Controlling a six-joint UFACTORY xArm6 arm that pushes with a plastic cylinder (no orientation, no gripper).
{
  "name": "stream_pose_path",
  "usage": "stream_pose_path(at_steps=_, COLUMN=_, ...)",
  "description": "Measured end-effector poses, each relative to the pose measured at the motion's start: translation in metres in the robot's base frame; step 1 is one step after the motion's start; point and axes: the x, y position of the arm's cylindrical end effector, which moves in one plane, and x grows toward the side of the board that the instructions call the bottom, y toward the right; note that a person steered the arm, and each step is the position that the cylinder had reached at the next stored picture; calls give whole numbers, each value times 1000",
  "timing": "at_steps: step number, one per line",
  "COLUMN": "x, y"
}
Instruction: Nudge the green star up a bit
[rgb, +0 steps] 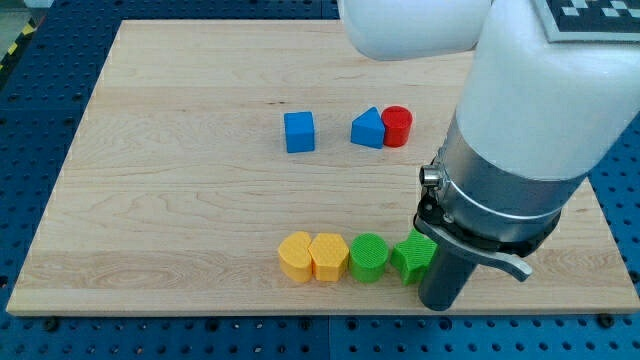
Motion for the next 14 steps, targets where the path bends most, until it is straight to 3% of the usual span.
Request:
stream_pose_path(at_steps=12, x=-7, y=-32)
stream_pose_path(at_steps=14, x=0, y=-14)
